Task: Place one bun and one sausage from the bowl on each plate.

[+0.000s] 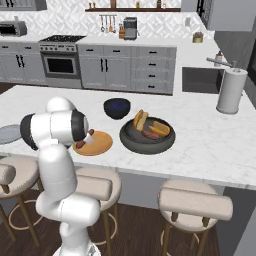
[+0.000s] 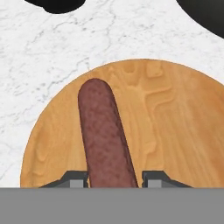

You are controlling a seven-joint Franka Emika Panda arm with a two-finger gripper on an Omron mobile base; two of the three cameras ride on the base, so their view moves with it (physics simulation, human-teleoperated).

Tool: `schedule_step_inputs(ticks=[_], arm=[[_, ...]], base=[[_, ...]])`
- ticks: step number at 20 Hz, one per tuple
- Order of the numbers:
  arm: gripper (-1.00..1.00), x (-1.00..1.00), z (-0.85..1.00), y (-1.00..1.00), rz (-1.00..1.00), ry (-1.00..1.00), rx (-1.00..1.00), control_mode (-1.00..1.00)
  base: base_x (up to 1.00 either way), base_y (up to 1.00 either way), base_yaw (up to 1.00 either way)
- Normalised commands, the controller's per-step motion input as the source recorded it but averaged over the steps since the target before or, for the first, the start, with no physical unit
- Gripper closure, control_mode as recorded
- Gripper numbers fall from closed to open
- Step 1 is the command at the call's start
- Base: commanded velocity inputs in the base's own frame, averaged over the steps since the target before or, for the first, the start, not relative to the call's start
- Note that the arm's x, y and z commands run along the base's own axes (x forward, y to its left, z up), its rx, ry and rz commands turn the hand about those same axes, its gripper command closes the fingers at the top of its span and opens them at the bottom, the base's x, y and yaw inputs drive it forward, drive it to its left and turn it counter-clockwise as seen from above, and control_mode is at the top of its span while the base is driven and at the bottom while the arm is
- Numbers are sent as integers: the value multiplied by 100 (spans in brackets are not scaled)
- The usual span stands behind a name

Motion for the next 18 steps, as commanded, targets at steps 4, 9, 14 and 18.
schedule_step_inputs(ticks=[4, 9, 14, 18], arm=[[100, 0, -23, 0, 0, 0, 0, -100], [-100, 0, -13, 0, 0, 5, 0, -100], [-100, 0, 7, 1, 0, 1, -1, -100], [-100, -10, 35, 4, 0, 2, -3, -100]], base=[[0, 0, 0], [0, 0, 0], [0, 0, 0], [0, 0, 0]])
